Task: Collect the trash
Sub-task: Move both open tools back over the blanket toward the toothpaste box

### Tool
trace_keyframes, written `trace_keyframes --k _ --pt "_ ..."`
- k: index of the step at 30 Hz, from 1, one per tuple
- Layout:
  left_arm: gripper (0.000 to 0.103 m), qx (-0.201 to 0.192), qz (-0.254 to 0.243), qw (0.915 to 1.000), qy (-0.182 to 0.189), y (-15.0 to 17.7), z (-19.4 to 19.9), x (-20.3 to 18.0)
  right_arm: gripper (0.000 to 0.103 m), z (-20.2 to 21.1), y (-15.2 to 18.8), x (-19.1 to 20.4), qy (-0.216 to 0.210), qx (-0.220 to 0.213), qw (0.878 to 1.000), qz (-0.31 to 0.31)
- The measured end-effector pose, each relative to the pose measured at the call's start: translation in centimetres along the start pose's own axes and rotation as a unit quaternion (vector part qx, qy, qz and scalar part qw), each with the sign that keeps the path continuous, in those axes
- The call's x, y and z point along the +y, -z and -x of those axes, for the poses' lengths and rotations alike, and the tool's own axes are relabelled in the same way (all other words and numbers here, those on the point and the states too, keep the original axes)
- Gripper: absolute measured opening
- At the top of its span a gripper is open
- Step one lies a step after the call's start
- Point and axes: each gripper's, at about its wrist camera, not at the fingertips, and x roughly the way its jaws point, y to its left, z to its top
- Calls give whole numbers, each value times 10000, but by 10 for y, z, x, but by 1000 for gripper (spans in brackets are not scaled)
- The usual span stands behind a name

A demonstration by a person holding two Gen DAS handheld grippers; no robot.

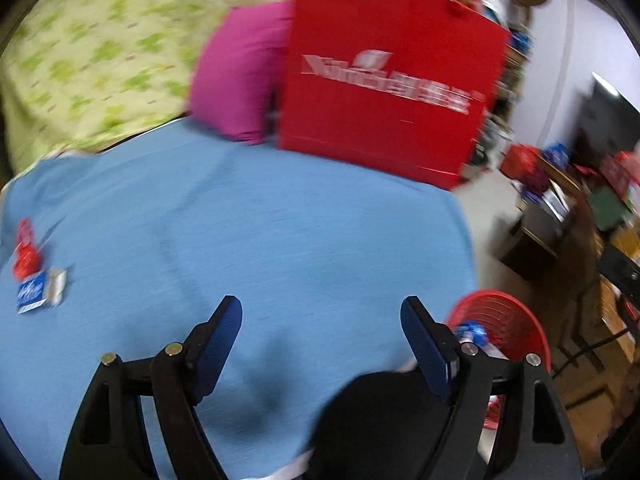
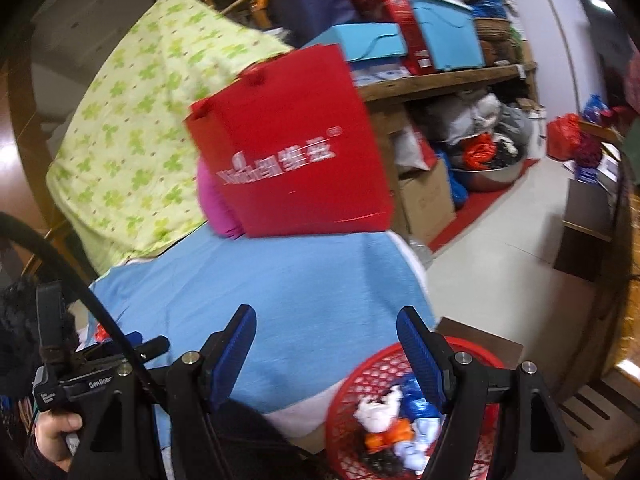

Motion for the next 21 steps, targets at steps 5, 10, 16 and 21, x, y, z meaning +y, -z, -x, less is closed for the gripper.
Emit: trace_keyframes --k 5,10,16,21 --pt "82 -41 505 9974 -513 21 12 68 76 -17 -1 45 -314 140 9986 393" --pt "82 -15 1180 9892 -865 45 18 138 76 -42 -2 106 -673 338 9931 899" --pt "82 -19 1999 9709 -1322 61 18 221 76 -74 8 179 -1217 640 9809 1376" --pt "85 -70 2515 9539 -1635 58 10 284 76 -98 21 218 -1507 902 9700 1683"
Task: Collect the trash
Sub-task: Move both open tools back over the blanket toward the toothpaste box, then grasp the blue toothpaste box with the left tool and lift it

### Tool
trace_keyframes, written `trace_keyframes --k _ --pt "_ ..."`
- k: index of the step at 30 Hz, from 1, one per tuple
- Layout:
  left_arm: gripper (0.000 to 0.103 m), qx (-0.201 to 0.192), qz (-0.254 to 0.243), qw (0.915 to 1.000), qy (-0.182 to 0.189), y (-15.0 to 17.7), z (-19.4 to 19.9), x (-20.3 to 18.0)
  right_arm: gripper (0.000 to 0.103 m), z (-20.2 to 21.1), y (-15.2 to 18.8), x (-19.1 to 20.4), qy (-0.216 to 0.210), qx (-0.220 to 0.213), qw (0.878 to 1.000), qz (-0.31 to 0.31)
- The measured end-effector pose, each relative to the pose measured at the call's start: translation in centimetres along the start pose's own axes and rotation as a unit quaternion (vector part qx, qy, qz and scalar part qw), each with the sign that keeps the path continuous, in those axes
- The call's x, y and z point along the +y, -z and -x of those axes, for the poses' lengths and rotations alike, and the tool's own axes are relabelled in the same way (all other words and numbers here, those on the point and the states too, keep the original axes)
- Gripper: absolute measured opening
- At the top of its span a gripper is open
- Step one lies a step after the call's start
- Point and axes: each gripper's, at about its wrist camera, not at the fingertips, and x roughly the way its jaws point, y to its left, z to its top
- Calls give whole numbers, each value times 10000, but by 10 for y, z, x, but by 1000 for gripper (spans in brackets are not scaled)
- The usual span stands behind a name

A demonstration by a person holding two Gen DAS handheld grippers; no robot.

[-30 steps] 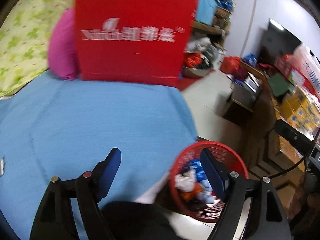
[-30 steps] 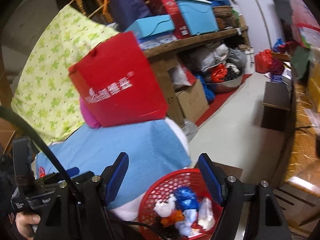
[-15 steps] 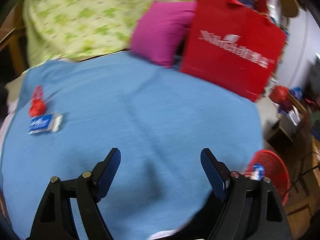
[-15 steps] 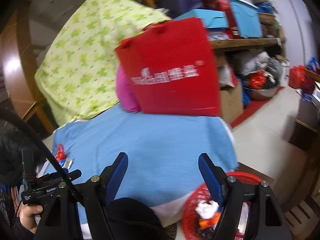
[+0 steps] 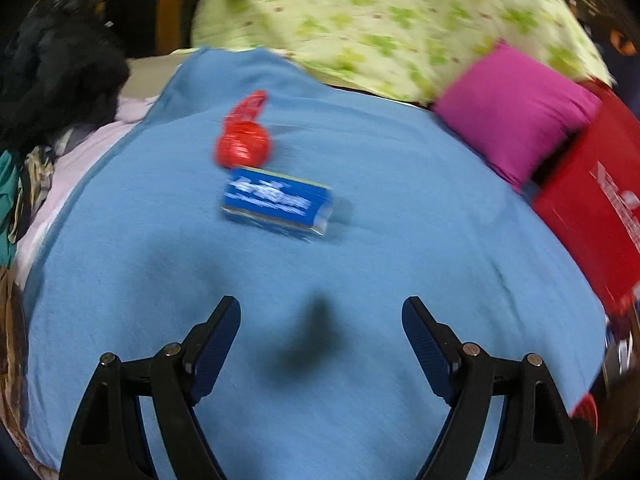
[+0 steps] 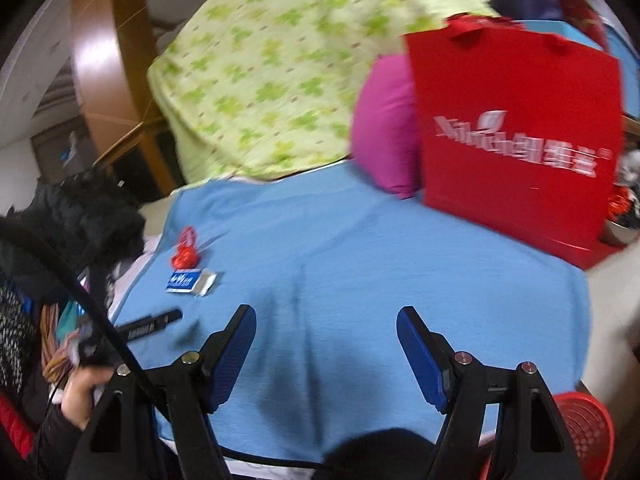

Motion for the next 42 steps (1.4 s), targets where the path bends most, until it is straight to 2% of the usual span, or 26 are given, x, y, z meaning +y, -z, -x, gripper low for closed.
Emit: trace_keyframes --k 5,13,16,22,25,31,35,38,40,42 --pt "85 111 -206 9996 -168 -32 -39 11 76 -22 -2 10 -124 102 9999 16" --pt "87 246 -656 9972 -246 -51 -74 2 76 -45 1 -5 -132 301 9993 -183" --pt "87 268 -631 9970 -357 -54 -81 4 76 -48 1 -9 -131 328 9991 -227" --pt "87 294 -222 9982 -465 -54 -87 26 76 -52 3 -7 -142 405 9988 -225" --pt "87 311 55 9981 -532 -53 -84 42 76 -53 3 -5 -155 430 9988 -197" --pt "87 177 486 9937 -992 -46 -53 78 76 -49 2 -4 -246 366 9988 -221" --pt "87 -40 853 9851 -1490 -38 -26 103 76 -43 4 -3 -347 310 9986 -264" --pt "87 -305 1151 9789 -1662 -38 -6 109 76 -41 7 -2 -413 314 9982 -290" --pt "87 -423 1069 9811 -1556 -42 -1 102 76 -38 7 -2 -427 288 9982 -296" --pt "87 -416 769 9847 -1509 -50 -7 85 76 -36 6 -4 -415 257 9983 -315"
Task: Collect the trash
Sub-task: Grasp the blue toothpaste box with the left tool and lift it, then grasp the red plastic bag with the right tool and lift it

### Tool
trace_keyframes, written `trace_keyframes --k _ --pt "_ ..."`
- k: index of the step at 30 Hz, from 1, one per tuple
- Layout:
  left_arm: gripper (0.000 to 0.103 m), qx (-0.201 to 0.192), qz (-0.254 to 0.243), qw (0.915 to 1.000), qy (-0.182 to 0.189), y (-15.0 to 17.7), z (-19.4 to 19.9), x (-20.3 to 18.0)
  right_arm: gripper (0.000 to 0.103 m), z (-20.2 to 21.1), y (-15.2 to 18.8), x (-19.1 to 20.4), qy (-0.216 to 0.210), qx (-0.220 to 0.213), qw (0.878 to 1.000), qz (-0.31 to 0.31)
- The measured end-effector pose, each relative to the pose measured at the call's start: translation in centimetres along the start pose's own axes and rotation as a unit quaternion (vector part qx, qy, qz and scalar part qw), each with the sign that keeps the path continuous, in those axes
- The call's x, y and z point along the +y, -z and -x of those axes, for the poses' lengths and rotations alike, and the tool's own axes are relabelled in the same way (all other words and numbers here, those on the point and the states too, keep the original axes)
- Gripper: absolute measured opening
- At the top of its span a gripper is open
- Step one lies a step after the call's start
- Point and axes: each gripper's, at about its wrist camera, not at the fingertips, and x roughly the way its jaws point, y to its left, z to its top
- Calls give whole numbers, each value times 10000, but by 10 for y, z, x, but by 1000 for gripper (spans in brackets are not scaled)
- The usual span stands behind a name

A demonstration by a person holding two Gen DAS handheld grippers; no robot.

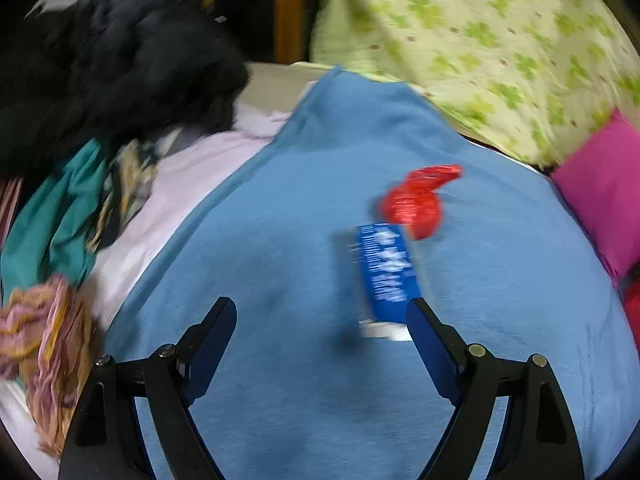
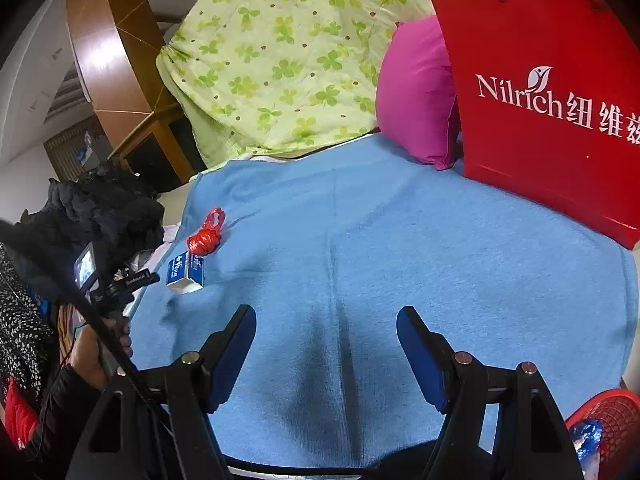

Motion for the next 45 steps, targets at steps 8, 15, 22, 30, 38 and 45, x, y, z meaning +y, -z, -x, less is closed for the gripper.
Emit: trace_keyframes --k 8,15,22,30,38,45 --pt "87 165 -265 9980 -557 -15 -48 -46 76 12 -3 -12 181 -85 9997 -104" --pt "62 483 -753 9958 -211 0 -76 -65 76 2 -3 -10 209 25 9997 -83" --pt "62 57 -289 9987 424 0 -38 -39 76 -14 -7 7 202 135 9996 106" --pt "62 -377 457 9968 543 8 6 10 76 -74 -25 64 -141 348 9968 703" --pt "62 -684 669 9953 -162 4 7 36 76 -191 -52 159 -528 712 9868 1354" --pt "62 -666 814 9942 -233 4 4 42 76 -293 -76 236 -813 962 9758 1789"
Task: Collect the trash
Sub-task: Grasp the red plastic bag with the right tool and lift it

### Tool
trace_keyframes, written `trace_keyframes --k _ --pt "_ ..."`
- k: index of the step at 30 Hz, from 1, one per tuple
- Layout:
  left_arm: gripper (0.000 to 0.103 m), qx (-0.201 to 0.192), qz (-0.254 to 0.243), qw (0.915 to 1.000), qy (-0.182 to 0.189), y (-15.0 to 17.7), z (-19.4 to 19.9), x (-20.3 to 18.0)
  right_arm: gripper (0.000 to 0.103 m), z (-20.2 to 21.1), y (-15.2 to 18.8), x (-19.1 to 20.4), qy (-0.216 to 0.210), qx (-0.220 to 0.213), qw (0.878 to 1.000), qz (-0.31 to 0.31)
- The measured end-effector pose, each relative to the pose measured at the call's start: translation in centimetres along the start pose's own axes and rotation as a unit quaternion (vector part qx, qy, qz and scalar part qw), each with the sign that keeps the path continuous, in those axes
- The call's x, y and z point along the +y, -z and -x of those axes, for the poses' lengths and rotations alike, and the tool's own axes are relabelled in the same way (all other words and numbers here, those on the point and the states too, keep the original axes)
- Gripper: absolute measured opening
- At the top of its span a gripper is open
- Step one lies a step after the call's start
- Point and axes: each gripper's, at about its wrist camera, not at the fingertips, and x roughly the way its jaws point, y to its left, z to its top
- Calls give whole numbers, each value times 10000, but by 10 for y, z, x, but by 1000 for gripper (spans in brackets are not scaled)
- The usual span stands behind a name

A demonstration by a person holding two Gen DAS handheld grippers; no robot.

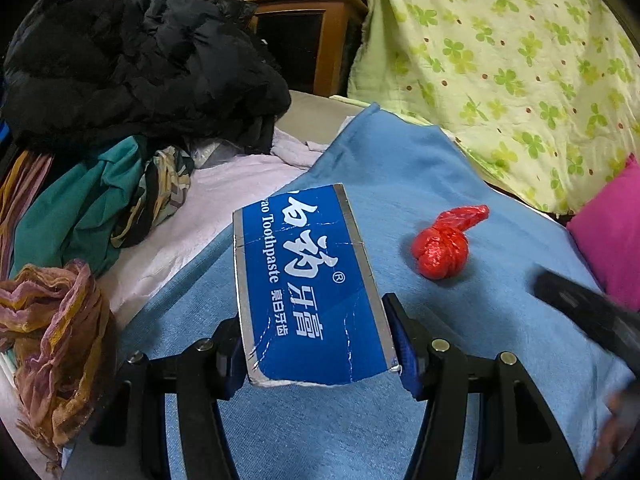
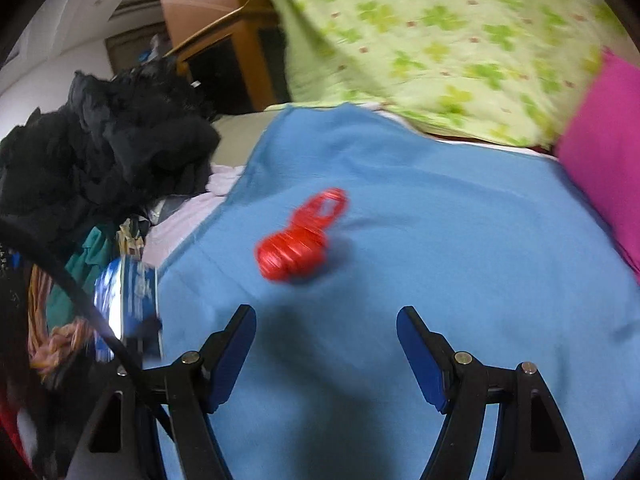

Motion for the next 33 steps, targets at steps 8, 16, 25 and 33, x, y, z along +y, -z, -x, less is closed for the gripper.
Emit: trace_keyframes --k 8,16,25,33 --pt "62 -71 259 9996 -34 -4 -1 7 76 -76 -31 17 56 94 9997 -203" --pt "62 -145 376 9991 -148 -6 -1 10 64 -122 -29 17 342 431 9985 -48" --pt "62 -132 192 9995 -189 -3 -5 -1 60 -40 -9 -11 548 205 9982 144" --pt "62 -117 -308 9991 -269 9 -5 -22 59 74 54 -64 864 0 9954 -422"
